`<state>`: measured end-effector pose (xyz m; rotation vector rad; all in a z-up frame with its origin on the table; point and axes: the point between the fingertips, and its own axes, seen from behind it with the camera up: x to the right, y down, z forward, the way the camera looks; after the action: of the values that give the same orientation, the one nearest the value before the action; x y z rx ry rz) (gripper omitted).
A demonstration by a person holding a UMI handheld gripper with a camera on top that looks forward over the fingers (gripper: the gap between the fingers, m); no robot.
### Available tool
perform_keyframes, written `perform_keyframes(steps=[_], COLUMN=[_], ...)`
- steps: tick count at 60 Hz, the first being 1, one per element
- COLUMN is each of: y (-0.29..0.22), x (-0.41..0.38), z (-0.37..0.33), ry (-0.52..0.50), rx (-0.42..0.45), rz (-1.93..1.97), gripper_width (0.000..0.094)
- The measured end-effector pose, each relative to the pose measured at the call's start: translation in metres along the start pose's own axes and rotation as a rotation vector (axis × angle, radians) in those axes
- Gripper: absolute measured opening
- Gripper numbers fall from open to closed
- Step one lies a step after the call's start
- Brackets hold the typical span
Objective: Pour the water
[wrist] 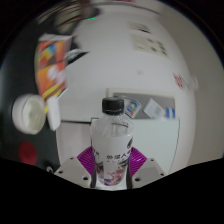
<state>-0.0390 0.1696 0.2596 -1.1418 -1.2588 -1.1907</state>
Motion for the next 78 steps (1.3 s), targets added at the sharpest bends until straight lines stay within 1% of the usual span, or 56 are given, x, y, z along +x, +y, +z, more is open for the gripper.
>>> perform_keyframes(steps=[6,12,13,14,15,21,22,23,27,28,35,36,42,48,49,53,59,63,64,68,71,74,78], y=[0.013,0.024,0.013,0.013,0.026,0.039,0.018,0.038,0.048,0.040,0.054,0.048,0.042,0.040,0.039,0.041,0.042,0.041,0.041,0.041,0.046,0.050,0.051], x=[0.031,0.030,0.020,0.015,0.016,-0.025,-0.044,-0.044,-0.078,-0.089,-0.140,-0.148,-0.179,-0.205,-0.201,-0.201,-0.201,-0.202,-0.206,-0.216,-0.216,-0.212,-0.202], z=[-0.011,-0.019,-0.021,-0.022,-0.020,-0.023,-0.025,-0.024,-0.023,-0.022,-0.022,-0.024,-0.025,-0.026,-0.024,-0.024,-0.025,-0.026,-0.027,-0.033,-0.040,-0.048,-0.065], ry=[0.003,-0.048,-0.052,-0.069,-0.097,-0.187,-0.177,-0.204,-0.248,-0.255,-0.322,-0.323,-0.373,-0.399,-0.377,-0.369,-0.355,-0.374,-0.387,-0.436,-0.436,-0.423,-0.409], rx=[0.005,-0.003,-0.012,-0.014,-0.014,-0.061,-0.078,-0.074,-0.100,-0.114,-0.161,-0.170,-0.174,-0.179,-0.155,-0.146,-0.142,-0.155,-0.170,-0.221,-0.251,-0.276,-0.290], rz=[0.433,0.849,0.909,0.973,1.039,1.314,1.336,1.357,1.412,1.422,1.477,1.484,1.522,1.520,1.530,1.538,1.556,1.551,1.549,1.555,1.560,1.553,1.544], gripper_width=[0.0390,0.0390,0.0390,0.0389,0.0388,0.0389,0.0390,0.0390,0.0390,0.0390,0.0388,0.0387,0.0389,0.0392,0.0393,0.0398,0.0493,0.0562,0.0602,0.0862,0.0817,0.0853,0.0841])
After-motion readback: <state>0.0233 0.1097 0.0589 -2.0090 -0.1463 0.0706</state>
